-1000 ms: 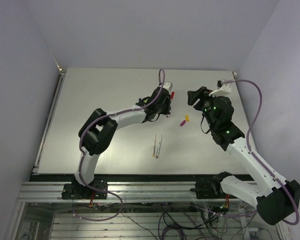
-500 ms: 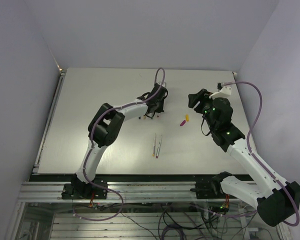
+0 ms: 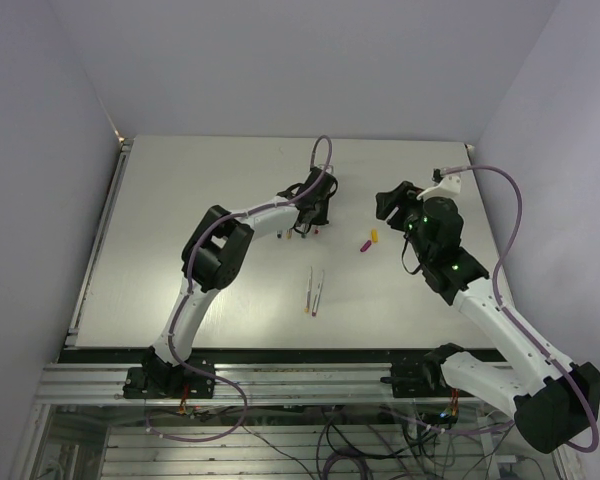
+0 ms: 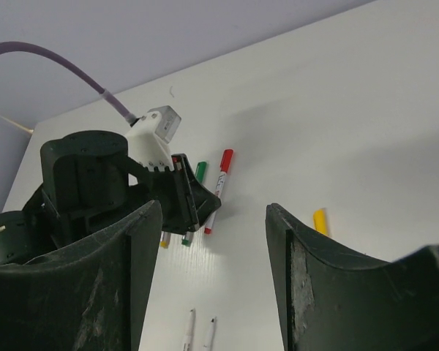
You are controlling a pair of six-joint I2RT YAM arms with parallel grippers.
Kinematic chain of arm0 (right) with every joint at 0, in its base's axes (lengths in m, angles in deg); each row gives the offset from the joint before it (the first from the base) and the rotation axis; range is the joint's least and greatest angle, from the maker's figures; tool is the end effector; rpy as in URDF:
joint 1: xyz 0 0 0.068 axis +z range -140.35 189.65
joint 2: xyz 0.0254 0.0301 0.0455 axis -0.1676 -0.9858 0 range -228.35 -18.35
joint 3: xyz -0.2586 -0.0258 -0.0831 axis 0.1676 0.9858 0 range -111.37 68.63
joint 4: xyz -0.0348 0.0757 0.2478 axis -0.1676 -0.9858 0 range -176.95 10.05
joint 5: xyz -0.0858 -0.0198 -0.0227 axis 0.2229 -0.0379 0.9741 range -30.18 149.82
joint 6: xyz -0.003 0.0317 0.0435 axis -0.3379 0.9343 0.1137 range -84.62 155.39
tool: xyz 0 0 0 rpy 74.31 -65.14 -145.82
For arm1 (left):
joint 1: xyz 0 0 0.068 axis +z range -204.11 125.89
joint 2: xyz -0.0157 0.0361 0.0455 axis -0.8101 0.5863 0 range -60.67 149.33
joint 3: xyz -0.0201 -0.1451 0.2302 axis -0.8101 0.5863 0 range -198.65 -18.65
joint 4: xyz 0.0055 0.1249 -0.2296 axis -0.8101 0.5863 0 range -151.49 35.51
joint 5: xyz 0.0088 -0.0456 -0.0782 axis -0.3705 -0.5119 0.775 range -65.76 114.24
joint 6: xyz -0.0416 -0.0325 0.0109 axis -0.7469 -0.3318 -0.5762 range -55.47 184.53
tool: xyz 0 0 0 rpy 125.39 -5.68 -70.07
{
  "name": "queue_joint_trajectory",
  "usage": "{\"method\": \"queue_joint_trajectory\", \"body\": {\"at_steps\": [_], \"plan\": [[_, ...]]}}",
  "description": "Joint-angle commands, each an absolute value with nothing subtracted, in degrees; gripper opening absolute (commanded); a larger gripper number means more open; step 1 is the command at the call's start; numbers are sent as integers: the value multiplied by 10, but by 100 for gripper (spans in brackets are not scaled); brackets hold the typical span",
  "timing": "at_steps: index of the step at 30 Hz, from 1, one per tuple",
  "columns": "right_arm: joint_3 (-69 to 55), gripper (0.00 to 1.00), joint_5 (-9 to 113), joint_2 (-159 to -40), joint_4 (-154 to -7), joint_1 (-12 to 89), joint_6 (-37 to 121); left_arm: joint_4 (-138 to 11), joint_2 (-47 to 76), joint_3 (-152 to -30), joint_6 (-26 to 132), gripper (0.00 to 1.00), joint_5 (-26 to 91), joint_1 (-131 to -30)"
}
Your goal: Insert the pens into the pen caps
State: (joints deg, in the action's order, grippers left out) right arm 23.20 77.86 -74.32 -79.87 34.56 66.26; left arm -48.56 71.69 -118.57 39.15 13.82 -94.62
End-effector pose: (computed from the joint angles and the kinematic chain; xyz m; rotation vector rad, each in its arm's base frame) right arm 0.2133 0.0870 0.3269 0.3218 1.7348 0.4357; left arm 0.3946 -0.3287 0.1503 0.2242 2.3626 -0.3481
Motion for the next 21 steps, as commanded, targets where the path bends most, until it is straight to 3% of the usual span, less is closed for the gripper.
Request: {"method": "queue_joint_trajectory", "body": {"at_steps": [1,10,16,21], "plan": [[241,58,782,-738,-799,345,670,-471,728,-1196,380,32,143,-942],[243,58,780,-738,-796,345,667,-473,709,-1200,378,51,140,-942],[243,59,791,-732,-787,345,652,-477,669,-1194,377,57,141,-942],[248,69,822,-727,-778,345,678,-496,616,-1160,374,57,159,-942]]}}
